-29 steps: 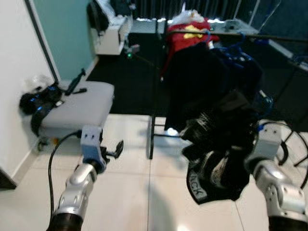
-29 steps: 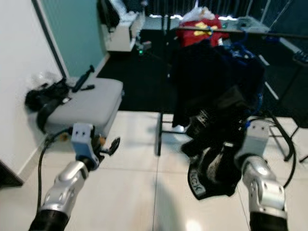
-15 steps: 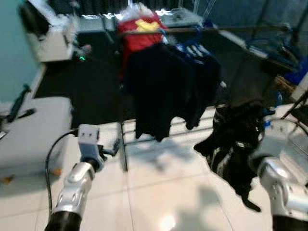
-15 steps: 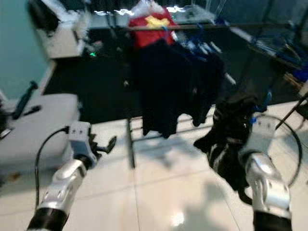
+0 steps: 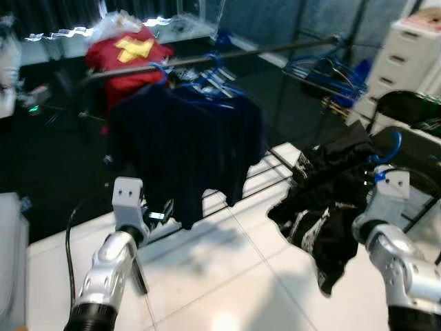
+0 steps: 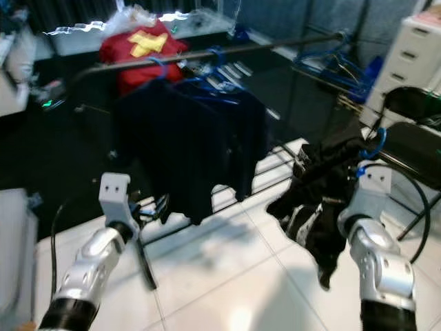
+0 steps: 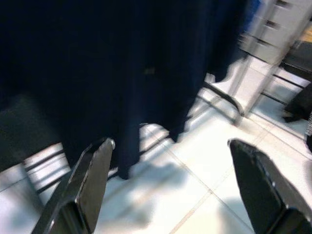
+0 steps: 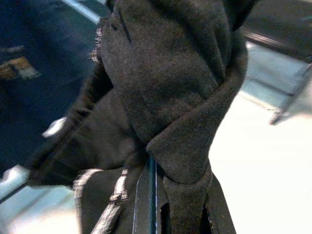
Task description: Hang hanger
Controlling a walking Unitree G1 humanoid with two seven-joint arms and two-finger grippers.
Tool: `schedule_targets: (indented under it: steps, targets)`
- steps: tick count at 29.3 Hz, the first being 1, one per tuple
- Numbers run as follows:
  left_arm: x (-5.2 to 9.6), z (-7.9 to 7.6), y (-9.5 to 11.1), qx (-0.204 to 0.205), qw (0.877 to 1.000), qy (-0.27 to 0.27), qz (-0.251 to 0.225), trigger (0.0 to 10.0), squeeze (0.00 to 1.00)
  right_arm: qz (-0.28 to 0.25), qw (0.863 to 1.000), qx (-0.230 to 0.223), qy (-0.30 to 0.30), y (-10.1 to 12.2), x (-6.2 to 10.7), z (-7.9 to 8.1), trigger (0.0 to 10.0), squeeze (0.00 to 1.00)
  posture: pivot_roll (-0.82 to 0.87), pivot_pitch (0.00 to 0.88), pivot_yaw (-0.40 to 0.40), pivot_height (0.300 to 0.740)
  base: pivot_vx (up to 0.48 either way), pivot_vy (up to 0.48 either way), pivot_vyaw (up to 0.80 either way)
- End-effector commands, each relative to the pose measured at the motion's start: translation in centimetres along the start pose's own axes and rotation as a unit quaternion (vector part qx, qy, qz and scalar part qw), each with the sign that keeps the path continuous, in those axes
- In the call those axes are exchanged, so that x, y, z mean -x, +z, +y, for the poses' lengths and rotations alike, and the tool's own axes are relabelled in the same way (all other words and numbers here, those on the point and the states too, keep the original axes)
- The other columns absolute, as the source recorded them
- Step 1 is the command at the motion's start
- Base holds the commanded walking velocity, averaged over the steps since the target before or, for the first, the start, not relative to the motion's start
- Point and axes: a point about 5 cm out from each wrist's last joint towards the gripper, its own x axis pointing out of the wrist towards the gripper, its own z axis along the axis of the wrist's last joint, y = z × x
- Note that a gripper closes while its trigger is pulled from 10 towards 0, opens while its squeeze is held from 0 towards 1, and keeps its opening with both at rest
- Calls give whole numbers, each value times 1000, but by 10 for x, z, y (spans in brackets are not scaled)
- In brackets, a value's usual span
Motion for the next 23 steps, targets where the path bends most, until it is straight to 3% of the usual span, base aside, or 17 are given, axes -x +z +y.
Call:
schedule_targets:
  steps: [1, 18, 23]
  targets:
    - [4, 5, -7, 2, 1000, 9, 15, 10000, 0, -35, 999, 1, 4, 16, 2, 1, 10000, 0, -44, 31, -11, 740, 480, 0, -731]
    - [5, 5, -9, 1, 1000, 10, 25, 10000, 0, -45, 999, 3, 11, 23, 4, -2, 10000, 0, -47, 32, -8, 740, 480, 0, -729]
    - [8, 9, -16, -7, 999, 21, 48, 10000, 0, -56, 998, 14, 25, 26, 6, 0, 10000, 0, -47, 32, -8, 740, 480, 0, 0]
